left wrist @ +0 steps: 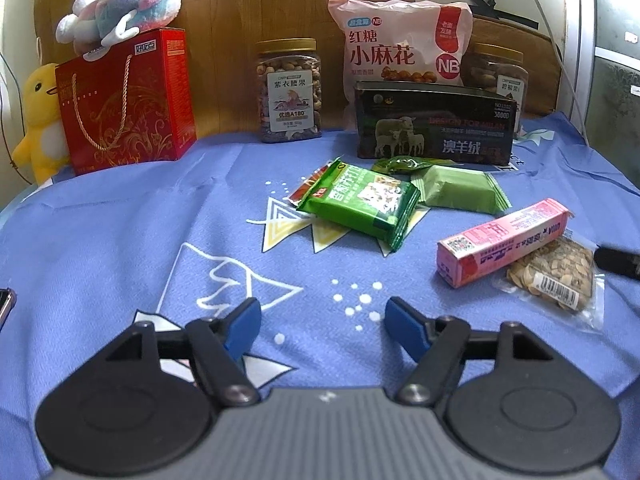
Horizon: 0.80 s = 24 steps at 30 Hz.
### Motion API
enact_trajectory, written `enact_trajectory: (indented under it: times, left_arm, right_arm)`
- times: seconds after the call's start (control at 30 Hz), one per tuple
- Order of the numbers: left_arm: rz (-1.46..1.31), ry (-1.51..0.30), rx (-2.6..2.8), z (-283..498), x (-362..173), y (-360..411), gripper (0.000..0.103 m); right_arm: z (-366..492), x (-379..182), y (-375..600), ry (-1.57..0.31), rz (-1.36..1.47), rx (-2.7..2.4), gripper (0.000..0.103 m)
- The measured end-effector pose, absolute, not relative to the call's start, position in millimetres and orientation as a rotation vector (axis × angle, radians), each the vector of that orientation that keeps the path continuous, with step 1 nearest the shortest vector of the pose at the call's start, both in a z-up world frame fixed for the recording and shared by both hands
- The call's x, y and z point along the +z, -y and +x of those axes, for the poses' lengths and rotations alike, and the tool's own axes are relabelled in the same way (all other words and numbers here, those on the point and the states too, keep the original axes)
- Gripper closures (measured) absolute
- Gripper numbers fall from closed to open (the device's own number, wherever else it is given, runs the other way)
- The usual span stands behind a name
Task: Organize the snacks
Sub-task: 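Move the left tool to the pink candy box and grasp it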
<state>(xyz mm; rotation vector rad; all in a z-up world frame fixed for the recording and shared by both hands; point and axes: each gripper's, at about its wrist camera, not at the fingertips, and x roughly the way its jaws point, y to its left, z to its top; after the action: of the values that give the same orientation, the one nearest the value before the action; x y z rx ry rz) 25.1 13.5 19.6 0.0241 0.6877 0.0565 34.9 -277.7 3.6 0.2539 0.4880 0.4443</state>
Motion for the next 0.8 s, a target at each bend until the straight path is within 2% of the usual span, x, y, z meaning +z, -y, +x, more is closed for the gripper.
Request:
enact_trajectory:
  times: [0.2, 0.43, 0.8]
  left_arm:
    - [0.024, -0.687, 0.059, 26, 20, -15, 0.030]
    - [0.021, -0.684, 0.061, 25, 19, -16, 0.029]
    - [0.004, -0.679, 0.069, 23, 19, -17, 0.028]
  right_arm:
    - [51, 17, 281, -0.452, 0.282, 0.440, 0.050]
    - [78, 10, 270, -0.541, 0.317, 0.492, 0.050]
    - [58, 9, 224, -0.557, 0.208, 0.721, 0.048]
